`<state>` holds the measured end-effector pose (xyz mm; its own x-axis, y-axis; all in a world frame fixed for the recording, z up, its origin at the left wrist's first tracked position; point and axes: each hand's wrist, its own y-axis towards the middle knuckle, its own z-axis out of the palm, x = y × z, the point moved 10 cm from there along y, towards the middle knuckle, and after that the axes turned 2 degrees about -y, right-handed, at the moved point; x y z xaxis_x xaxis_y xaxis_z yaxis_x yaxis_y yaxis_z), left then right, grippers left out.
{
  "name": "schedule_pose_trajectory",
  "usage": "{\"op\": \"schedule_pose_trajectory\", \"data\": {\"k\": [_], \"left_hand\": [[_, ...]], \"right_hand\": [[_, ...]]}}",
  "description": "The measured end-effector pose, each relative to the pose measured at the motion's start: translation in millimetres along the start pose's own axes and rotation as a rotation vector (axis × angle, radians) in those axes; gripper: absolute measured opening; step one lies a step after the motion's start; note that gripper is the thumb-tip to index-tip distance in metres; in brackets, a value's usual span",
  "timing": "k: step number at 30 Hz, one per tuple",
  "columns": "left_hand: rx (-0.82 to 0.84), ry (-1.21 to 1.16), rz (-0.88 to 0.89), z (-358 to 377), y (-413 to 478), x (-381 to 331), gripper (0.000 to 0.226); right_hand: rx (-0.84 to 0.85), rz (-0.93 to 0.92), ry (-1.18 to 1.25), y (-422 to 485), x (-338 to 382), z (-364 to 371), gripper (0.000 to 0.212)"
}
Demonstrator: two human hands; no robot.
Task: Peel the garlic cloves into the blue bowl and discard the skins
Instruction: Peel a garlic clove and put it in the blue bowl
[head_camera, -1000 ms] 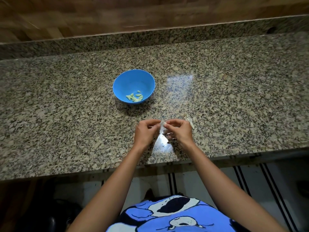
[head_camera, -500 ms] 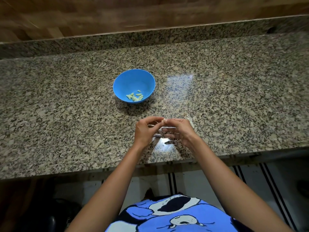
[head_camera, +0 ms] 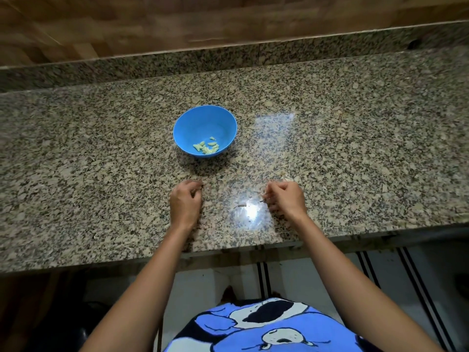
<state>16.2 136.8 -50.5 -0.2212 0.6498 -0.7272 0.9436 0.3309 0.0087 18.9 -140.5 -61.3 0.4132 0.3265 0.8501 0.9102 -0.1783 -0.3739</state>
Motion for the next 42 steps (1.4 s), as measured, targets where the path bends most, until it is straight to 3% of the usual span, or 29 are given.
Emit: {"op": "schedule_pose_trajectory", "data": {"k": [2, 4, 6, 8, 12, 16, 21, 25, 27, 30, 31, 33, 35, 37, 40, 42], "left_hand": [[0.023, -0.015, 0.146, 13.7, -14.1, -25.2, 0.034], [0.222, -0.023, 0.259, 52.4, -38.3, -49.5, 0.045], [0.384, 0.087, 0.299, 89.7, -57.0, -55.6, 0.057], [0.446, 0.210, 0.327, 112.8, -59.9, -60.2, 0.063], [0.560, 0.242, 0.416, 146.3, -56.7, -91.0, 0.064], [0.670, 0.270, 0.625, 161.5, -69.5, -112.5, 0.052], [0.557, 0.286, 0.886, 121.1, -89.1, -105.3, 0.040], [0.480, 0.324, 1.016, 90.9, -88.9, -94.3, 0.040], [0.439, 0.309, 0.902, 88.9, -77.9, -101.9, 0.025], [0.379, -0.043, 0.283, 86.8, -43.0, -100.6, 0.014], [0.375, -0.174, 0.157, 89.7, -40.0, -102.1, 0.016], [0.359, -0.222, 0.206, 91.8, -45.0, -125.2, 0.018], [0.316, -0.107, 0.375, 93.6, -55.2, -143.5, 0.022], [0.324, -0.050, 0.408, 101.5, -59.0, -147.1, 0.034], [0.546, -0.376, 0.227, 124.0, -60.0, -143.9, 0.051], [0.546, -0.612, 0.047, 124.5, -45.1, -140.3, 0.046]], "right_hand": [[-0.031, -0.014, -0.069, 0.1, -1.7, -6.5, 0.017], [-0.031, 0.002, -0.061, 0.1, -5.2, -8.9, 0.008], [-0.025, 0.017, -0.047, 1.1, -9.4, -10.1, 0.006], [-0.049, 0.018, -0.043, 2.2, -12.2, -15.2, 0.011], [-0.108, 0.112, 0.088, 0.8, -30.9, -27.9, 0.013], [-0.167, 0.217, 0.260, -2.1, -49.4, -39.6, 0.012], [-0.160, 0.237, 0.289, -1.5, -46.9, -34.5, 0.013], [-0.062, 0.290, 0.410, -9.5, -40.5, -12.2, 0.015], [-0.001, 0.324, 0.478, -16.1, -37.7, -0.1, 0.015], [0.070, 0.358, 0.517, -23.0, -34.2, 12.3, 0.016], [0.101, 0.378, 0.550, -25.0, -33.0, 15.2, 0.021], [0.155, 0.428, 0.688, -29.1, -30.8, 17.6, 0.023], [0.168, 0.487, 0.844, -32.6, -29.6, 14.1, 0.016], [0.134, 0.524, 0.935, -33.4, -32.7, 8.4, 0.014], [0.061, 0.530, 0.989, -32.7, -39.1, -2.7, 0.016], [0.032, 0.506, 0.972, -29.5, -40.4, -13.2, 0.016]]}}
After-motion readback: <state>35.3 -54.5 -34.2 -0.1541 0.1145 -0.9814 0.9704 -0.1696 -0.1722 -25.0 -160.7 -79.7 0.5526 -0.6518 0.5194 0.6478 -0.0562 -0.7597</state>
